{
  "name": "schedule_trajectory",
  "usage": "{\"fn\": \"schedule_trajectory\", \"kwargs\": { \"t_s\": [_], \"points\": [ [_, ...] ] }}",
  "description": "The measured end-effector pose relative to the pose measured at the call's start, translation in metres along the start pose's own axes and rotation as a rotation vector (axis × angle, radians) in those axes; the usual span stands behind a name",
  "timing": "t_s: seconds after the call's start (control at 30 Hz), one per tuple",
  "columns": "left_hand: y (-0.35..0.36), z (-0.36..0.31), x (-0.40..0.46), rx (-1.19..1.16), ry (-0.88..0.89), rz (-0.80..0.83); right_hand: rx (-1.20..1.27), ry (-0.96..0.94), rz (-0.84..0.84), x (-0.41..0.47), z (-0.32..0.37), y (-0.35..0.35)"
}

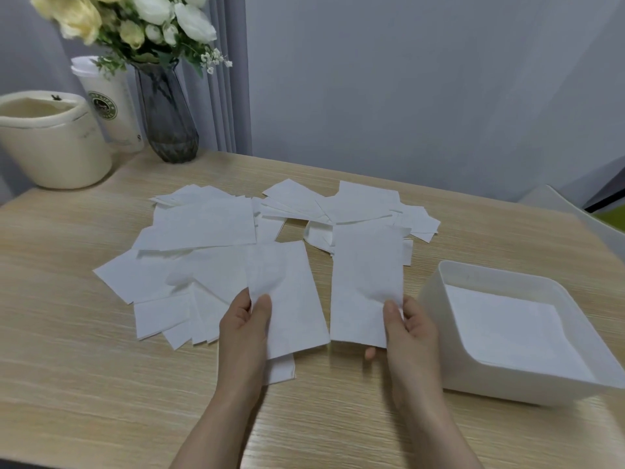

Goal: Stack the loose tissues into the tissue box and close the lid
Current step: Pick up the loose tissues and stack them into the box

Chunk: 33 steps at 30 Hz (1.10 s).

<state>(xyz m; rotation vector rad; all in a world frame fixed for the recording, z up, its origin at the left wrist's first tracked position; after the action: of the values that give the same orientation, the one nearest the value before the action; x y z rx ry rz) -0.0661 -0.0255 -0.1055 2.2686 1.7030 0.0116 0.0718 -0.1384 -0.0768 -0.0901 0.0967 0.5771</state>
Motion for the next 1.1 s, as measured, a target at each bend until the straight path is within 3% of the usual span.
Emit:
{"fn": "schedule_trajectory", "kwargs": {
  "t_s": [0.43, 0.83, 1.1],
  "points": [
    [0.004, -0.002, -0.004, -0.031, -0.049, 0.113, 0.11, 0.012, 0.285, -0.02, -0.008, 0.042],
    [0.004, -0.006, -0.007, 0.073, -0.009, 0.117, 0.074, -0.022, 0.285, -0.018, -0.023, 0.047],
    [0.007, -0.012, -0.009, -0.046, -0.064, 0.116, 0.085, -0.019, 0.274, -0.02, -0.026, 0.044]
  ]
}}
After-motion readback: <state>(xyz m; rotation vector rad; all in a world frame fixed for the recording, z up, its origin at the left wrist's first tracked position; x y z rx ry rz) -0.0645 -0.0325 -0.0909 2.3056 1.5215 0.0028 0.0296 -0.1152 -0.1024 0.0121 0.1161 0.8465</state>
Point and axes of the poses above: each hand's wrist, its own x-axis towards the middle knuckle, its own y-axis out of the palm, z = x × y, the point moved 2 cm from there along x, towards the middle knuckle, and after that the axes turned 2 degrees about -x, right-handed, at the moved point
